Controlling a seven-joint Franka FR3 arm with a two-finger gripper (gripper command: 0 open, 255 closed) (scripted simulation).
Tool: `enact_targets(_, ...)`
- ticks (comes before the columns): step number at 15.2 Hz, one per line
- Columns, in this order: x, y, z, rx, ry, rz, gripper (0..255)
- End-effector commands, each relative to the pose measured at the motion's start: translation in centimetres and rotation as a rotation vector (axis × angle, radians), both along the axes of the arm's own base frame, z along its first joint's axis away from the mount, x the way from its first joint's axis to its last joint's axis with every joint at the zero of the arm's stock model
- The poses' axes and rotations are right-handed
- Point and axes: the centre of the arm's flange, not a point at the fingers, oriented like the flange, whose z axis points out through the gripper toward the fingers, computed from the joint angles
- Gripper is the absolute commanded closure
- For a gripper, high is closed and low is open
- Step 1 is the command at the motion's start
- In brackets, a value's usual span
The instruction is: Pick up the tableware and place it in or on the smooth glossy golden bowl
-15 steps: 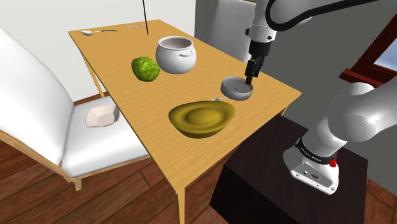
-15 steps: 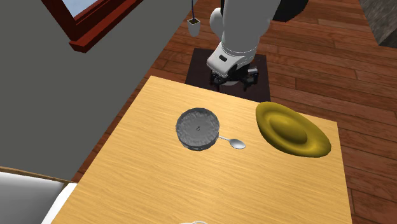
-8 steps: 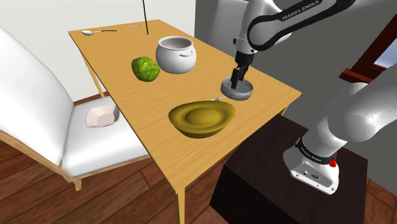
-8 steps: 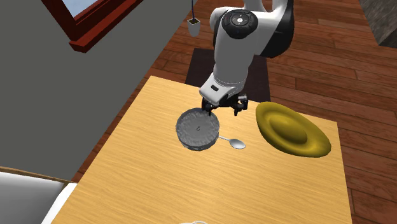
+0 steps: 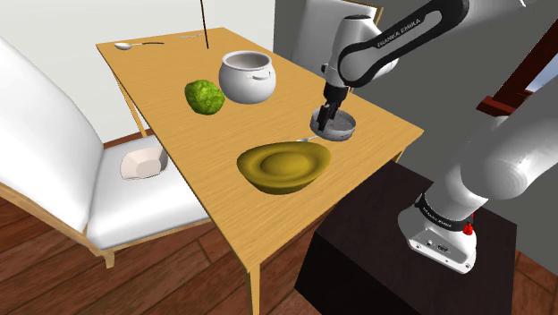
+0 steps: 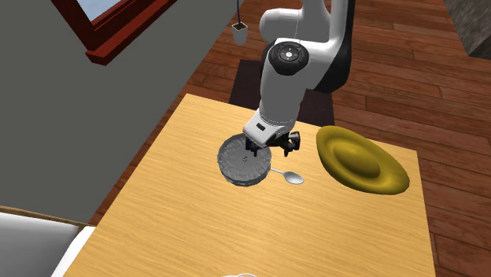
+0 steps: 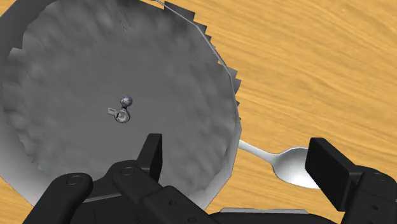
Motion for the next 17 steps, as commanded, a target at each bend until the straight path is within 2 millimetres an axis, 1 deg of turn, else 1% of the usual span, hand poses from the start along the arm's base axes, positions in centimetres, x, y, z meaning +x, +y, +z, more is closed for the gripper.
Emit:
enact_targets(1,0.04,0.09,-1.38,0.000,-0.001,0.000,0)
enact_targets(9,0.04,0.09,-1.38,0.000,-0.001,0.000,0)
enact_targets(10,0.04,0.09,-1.38,0.000,-0.001,0.000,255)
enact_targets(17,0.04,0.10,-1.37,0.000,-0.001,0.000,255)
